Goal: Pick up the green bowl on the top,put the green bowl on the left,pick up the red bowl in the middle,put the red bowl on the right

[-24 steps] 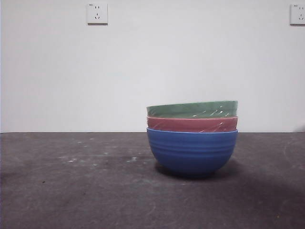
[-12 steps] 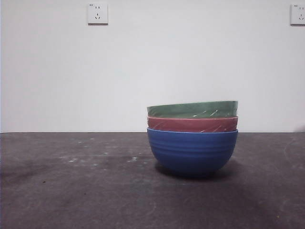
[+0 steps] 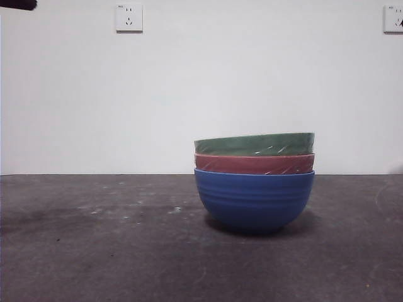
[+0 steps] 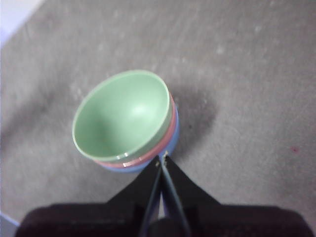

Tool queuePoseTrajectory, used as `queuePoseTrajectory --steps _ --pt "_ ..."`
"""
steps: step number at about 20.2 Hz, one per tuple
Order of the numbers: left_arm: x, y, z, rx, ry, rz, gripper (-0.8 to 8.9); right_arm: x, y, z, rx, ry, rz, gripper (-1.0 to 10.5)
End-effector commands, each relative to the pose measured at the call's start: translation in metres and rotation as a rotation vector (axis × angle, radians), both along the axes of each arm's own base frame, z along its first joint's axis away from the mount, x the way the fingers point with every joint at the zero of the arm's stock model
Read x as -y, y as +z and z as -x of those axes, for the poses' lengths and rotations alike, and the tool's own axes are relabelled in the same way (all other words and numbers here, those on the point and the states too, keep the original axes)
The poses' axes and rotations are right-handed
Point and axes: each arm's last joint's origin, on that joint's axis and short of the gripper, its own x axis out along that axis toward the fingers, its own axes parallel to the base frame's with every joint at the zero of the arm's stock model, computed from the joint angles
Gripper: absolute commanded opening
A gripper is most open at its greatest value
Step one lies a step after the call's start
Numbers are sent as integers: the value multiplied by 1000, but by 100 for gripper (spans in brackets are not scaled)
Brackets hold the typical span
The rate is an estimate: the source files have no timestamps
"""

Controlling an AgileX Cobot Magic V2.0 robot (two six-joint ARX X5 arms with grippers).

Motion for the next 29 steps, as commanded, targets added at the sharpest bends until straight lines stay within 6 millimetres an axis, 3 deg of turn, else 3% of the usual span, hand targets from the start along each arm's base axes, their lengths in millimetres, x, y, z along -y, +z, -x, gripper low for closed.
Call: queuePoseTrajectory --steps 1,4,7,11,15,18,22,26,29 --pt "6 5 -6 36 -67 -51 55 -1 2 -5 12 49 57 42" --pt "17 11 -18 16 -94 -74 235 -1 0 -9 -3 46 60 234" --pt "41 20 -36 8 -167 -155 254 -1 0 -11 0 43 57 252" --pt "95 30 -61 5 -286 -332 346 -1 1 -12 15 41 54 252" --pt "157 31 -78 46 -442 -438 345 -1 2 -12 18 41 54 252" --pt "199 21 -83 73 -520 -560 345 -1 2 -12 19 41 54 252" --pt "239 -7 -84 86 -609 -689 344 -1 2 -12 18 41 54 250" --pt "258 -38 -85 33 -663 -757 342 -1 2 -12 19 41 55 250" --pt "261 -45 -87 31 -677 -774 339 -1 2 -12 18 39 56 250"
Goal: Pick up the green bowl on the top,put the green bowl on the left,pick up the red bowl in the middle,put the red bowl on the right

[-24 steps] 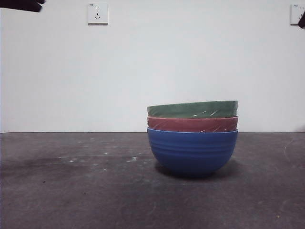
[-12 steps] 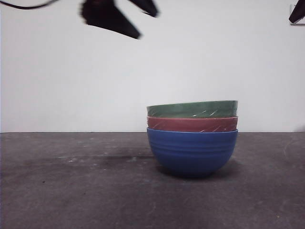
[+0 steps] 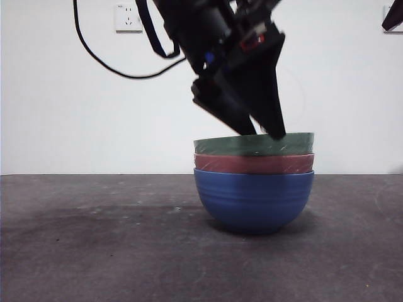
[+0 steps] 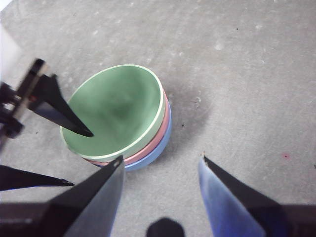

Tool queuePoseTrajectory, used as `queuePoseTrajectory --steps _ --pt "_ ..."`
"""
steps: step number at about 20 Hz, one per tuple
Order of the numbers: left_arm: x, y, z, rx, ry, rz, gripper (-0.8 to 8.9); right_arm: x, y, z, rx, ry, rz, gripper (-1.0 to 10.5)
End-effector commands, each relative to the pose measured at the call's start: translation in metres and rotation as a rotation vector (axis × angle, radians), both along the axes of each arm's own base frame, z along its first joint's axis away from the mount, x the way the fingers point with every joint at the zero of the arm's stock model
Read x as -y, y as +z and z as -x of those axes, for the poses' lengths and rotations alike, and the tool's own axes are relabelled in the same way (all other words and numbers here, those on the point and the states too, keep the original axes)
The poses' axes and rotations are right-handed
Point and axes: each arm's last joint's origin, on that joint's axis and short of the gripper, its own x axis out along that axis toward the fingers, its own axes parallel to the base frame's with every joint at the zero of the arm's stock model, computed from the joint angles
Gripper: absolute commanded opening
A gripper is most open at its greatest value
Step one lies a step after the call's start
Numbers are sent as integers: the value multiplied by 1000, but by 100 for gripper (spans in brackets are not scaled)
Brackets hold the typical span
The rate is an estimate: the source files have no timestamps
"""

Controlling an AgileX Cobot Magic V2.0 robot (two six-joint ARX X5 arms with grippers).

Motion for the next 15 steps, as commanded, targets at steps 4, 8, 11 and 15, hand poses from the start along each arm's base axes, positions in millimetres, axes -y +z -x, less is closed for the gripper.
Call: queuePoseTrajectory --steps 4,8,11,15 --pt "-2 -2 -2 16 -23 -23 179 0 2 -1 14 4 7 249" --pt "-3 -3 -1 25 -36 -42 67 0 2 -1 14 4 7 249" --pt "-3 -3 -1 38 -58 -46 -9 0 2 -1 14 4 7 249" --pt "-2 -2 -2 62 -81 -40 -9 0 2 -1 15 5 8 249"
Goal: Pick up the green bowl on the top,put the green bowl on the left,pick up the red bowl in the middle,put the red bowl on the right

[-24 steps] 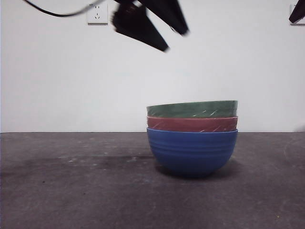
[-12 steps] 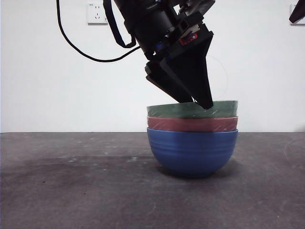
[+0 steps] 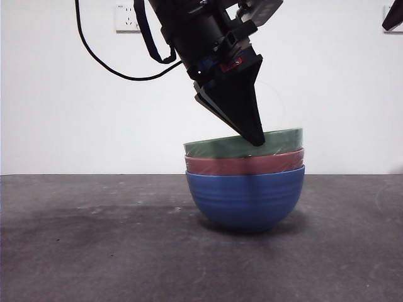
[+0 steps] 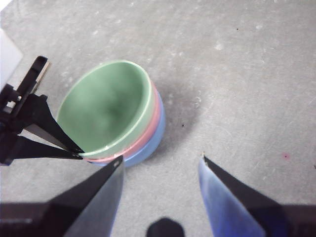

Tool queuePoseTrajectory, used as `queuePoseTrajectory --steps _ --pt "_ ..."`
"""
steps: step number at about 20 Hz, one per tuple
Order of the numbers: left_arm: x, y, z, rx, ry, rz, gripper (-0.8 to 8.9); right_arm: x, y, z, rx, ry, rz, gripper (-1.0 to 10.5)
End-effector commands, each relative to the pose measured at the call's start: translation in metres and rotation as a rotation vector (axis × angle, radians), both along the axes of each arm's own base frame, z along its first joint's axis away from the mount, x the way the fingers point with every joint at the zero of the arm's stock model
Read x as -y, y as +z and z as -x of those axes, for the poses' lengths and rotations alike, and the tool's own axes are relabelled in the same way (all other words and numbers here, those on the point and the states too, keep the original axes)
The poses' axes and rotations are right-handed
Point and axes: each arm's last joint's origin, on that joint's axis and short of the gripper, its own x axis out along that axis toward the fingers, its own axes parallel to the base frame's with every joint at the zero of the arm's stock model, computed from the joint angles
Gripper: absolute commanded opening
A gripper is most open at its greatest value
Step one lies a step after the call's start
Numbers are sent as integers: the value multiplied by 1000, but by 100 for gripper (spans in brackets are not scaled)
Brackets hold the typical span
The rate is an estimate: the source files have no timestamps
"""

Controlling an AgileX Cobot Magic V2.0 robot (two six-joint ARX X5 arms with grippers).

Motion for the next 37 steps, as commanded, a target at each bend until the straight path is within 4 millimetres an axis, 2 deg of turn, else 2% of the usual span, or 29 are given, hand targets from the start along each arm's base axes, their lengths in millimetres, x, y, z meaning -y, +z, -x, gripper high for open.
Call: queuePoseTrajectory --steps 1,4,8,11,13,15,18,21,27,29,33,36,37 --pt "1 1 -1 10 -10 -2 -9 0 2 0 14 4 7 249" --pt "3 26 -3 26 -7 14 -9 0 2 0 15 4 6 249" --pt "-5 91 3 24 9 19 -8 0 2 0 15 4 6 249" --pt "-37 128 15 37 138 -6 -8 0 2 0 14 4 7 249" --pt "-64 142 20 23 244 -31 -8 0 2 0 15 4 7 249" --pt "-90 146 19 37 360 -47 -8 0 2 0 15 4 6 249" --pt "-117 131 19 65 496 -47 -9 0 2 0 14 4 6 249" --pt "-135 95 19 59 576 -30 -9 0 2 -1 14 4 6 248" --pt "-136 4 11 22 612 -48 -9 0 3 -1 18 -5 -5 248" --pt "-136 -16 13 18 627 -34 -9 0 2 -3 13 -8 -10 248" --pt "-140 -38 20 -14 623 -63 -9 -1 -1 -8 -12 -10 -11 248" --pt "-140 -40 21 -41 605 -49 9 -2 -4 -12 -28 -5 -13 249" --pt "-140 -40 21 -44 603 -47 81 -2 -4 -13 -24 -3 -14 250"
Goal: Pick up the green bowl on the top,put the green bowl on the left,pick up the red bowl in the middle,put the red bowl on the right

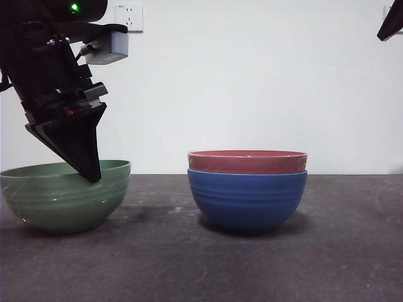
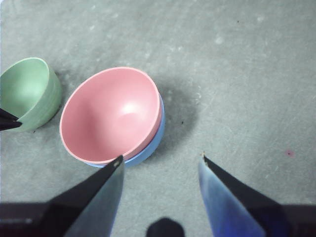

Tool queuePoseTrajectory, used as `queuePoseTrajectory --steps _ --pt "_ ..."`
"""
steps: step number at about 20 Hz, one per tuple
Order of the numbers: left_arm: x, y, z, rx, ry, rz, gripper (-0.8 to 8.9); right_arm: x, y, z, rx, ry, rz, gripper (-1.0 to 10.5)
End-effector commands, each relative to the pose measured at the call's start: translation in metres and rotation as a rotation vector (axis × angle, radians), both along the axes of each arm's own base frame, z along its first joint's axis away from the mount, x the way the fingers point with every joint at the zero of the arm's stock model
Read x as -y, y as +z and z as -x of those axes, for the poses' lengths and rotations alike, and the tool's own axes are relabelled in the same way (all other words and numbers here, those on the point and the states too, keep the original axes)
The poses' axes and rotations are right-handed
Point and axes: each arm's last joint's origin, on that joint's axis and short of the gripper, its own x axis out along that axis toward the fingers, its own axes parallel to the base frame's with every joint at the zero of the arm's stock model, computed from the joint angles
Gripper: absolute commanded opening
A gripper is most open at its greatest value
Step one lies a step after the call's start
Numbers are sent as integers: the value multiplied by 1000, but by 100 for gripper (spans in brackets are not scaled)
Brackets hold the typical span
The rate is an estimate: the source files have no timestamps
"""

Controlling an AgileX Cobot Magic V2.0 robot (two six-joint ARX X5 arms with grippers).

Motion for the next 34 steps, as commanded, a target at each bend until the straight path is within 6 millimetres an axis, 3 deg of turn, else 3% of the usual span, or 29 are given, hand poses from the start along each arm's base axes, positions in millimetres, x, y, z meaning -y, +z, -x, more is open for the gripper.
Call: queuePoseTrajectory --steps 1,2,3,6,9,13,17,20,23,29,34 --pt "0 -3 2 -14 -1 9 214 -2 2 -3 20 4 -12 252" --pt "-1 -2 2 -4 13 -4 333 -3 4 -4 37 13 -13 253" --pt "-2 -1 2 -5 38 -7 357 -6 5 -5 48 28 -14 254" --pt "-6 19 10 -19 80 57 355 -20 17 -12 58 100 -13 253" --pt "-16 57 27 69 92 189 355 -44 32 -24 50 224 13 253" --pt "-50 105 57 205 175 310 355 -93 39 -43 -19 383 165 251" --pt "-92 126 82 254 323 294 354 -148 21 -52 -87 519 330 249" --pt "-115 131 97 291 420 284 351 -179 -4 -53 -144 597 410 249" --pt "-123 132 105 274 435 313 345 -201 -31 -58 -203 648 451 242" --pt "-124 129 107 230 435 307 345 -213 -64 -73 -256 630 552 207" --pt "-124 128 108 223 435 305 345 -215 -73 -76 -271 637 571 149"
